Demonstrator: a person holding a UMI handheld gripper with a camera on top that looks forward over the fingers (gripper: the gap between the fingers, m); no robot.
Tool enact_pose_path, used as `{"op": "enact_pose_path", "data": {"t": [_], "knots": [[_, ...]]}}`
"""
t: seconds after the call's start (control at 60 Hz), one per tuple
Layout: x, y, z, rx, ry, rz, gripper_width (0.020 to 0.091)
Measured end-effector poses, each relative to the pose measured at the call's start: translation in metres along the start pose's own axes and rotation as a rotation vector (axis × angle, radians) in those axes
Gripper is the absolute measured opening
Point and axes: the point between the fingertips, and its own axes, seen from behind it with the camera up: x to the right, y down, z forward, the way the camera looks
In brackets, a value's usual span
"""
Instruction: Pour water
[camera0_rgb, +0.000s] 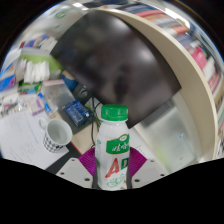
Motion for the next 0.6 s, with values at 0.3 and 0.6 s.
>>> {"op": "enact_pose_path", "data": {"t": [0.3, 0.6], "knots": [[0.013, 0.041, 0.007, 0.110, -0.024, 0.759, 0.0389], [-0.031, 0.067, 0.045, 0.163, -0.040, 0.826, 0.0388]]}}
